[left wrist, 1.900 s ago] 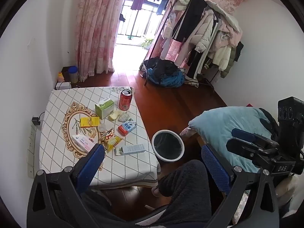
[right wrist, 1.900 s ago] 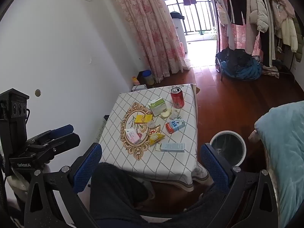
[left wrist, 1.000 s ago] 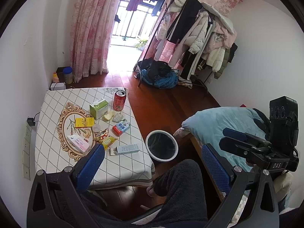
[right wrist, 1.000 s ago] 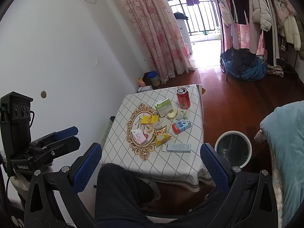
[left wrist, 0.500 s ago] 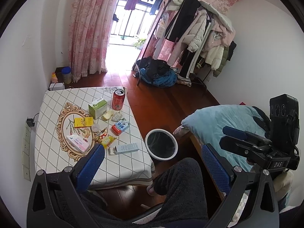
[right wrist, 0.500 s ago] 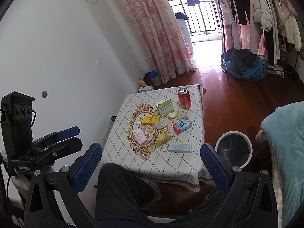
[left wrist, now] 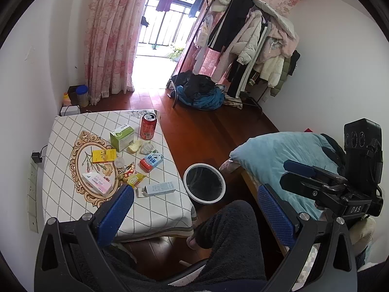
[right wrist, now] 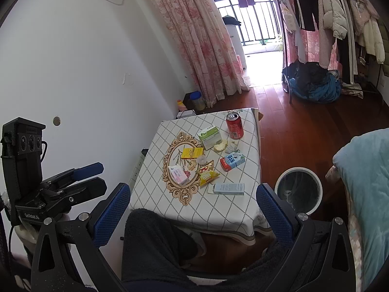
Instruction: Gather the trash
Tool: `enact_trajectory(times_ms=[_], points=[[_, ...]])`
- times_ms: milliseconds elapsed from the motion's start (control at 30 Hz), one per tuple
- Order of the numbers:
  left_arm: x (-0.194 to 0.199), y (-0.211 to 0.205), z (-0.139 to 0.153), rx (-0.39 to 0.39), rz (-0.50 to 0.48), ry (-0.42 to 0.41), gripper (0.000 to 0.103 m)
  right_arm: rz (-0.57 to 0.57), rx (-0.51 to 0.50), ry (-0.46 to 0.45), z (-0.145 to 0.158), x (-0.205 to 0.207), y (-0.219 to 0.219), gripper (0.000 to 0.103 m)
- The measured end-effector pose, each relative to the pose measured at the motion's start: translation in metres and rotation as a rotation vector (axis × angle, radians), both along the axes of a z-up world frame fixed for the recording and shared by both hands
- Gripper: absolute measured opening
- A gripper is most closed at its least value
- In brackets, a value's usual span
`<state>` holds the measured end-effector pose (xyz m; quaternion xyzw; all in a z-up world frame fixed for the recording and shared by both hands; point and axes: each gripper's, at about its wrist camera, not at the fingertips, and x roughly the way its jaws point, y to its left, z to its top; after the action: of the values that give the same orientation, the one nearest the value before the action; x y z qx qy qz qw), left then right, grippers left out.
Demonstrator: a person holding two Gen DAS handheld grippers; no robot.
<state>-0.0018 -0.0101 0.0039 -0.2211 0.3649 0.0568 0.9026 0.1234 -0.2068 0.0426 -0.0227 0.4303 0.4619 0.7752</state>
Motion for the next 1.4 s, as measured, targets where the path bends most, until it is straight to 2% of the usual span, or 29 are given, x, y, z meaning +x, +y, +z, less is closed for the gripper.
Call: enact_trajectory(times_ms=[1300,1400], points=[[0.0052,-0.0068,0.0048,0.0,-0.001,-0.007,0.103,0.001,0.004,-0.005,0.0092,-0.001,-0.0054,0.103],[0.0081,-0.0052,0.0043,0.011,0.024,0.008,0.103,-0.026,0.005,-0.013,0.0081,-0.0001,-0.0059,0.103]])
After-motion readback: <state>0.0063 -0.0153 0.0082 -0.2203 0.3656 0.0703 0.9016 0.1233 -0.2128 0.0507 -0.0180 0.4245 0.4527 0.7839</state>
